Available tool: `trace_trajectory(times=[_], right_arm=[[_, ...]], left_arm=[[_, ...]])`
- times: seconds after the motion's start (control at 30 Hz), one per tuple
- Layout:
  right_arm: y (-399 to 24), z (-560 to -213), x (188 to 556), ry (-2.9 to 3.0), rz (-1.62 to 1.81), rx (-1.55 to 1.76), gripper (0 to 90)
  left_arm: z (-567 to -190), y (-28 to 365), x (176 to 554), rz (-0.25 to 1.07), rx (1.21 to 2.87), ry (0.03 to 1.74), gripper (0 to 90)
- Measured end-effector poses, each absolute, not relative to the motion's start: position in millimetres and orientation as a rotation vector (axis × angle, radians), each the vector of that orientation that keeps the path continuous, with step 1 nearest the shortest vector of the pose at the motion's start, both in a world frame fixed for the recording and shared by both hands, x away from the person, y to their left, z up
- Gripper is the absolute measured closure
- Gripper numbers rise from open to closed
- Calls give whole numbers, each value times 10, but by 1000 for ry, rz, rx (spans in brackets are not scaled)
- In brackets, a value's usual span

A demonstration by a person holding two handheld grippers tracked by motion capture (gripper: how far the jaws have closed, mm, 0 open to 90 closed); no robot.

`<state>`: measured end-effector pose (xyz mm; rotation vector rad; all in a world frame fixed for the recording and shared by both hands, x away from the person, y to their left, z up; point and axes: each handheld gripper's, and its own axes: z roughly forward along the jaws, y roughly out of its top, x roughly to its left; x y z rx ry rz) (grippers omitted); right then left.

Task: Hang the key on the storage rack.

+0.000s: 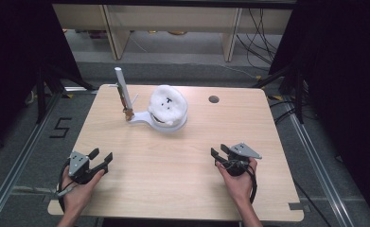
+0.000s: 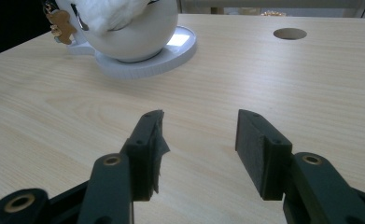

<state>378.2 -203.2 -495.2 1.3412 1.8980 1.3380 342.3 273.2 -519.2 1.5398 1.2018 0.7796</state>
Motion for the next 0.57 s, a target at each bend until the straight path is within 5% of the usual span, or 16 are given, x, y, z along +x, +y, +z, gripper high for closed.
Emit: trace_trajectory(times=[0.57], right_arm=[[-2064,-5062,3804,1906,1326,1286,501]], left_arm=[[-5247,2729,3427,805,1492,1197,379]])
